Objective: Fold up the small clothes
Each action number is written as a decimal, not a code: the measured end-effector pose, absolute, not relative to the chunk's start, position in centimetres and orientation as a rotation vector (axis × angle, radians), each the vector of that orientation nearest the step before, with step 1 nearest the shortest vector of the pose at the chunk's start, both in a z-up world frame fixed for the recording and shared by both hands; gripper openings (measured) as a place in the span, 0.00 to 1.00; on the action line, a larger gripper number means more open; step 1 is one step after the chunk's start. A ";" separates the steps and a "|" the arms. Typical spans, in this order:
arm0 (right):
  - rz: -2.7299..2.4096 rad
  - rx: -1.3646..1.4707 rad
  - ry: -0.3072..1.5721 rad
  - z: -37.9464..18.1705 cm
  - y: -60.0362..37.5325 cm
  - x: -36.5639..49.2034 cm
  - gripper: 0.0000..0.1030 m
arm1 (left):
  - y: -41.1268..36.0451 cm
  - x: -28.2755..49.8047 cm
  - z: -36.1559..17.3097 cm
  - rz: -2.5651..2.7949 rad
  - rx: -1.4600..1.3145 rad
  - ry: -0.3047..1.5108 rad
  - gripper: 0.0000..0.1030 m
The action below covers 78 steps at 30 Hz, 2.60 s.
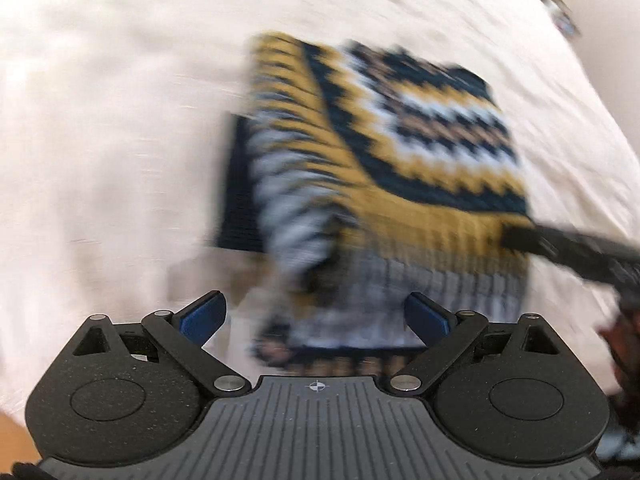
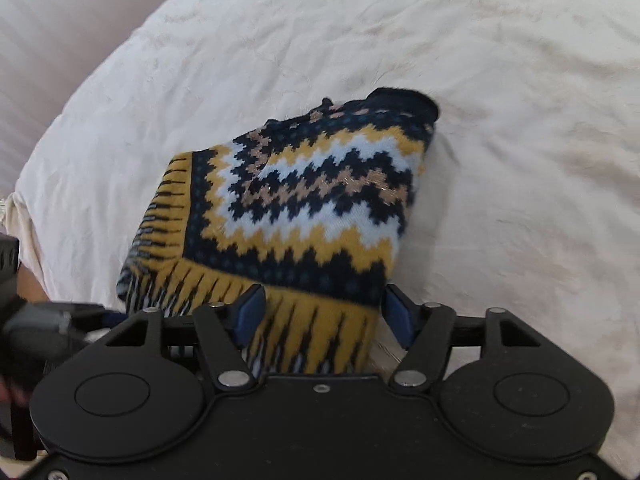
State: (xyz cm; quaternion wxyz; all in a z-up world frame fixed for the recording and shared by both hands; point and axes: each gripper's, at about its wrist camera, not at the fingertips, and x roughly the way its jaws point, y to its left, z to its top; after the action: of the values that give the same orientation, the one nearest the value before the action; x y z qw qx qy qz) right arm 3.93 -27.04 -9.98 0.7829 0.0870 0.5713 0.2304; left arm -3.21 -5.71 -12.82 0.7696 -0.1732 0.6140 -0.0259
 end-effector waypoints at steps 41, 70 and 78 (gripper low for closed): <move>0.215 0.135 0.964 0.5 -33.2 -7.6 0.99 | -13.8 -9.3 2.0 0.253 -0.052 1.086 0.94; 0.267 0.076 1.019 1.3 -30.5 -11.0 0.99 | -13.5 -12.5 1.1 0.219 -0.014 1.182 0.94; 0.231 0.075 1.019 2.5 -28.6 -12.2 0.99 | -13.0 -13.9 2.4 0.185 -0.010 1.153 0.94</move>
State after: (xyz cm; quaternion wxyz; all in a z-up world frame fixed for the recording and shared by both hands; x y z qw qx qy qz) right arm -12.17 -28.63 2.46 0.8660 0.0358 0.4865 0.1104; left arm -13.88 -12.97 2.40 0.8342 -0.0048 0.5445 0.0871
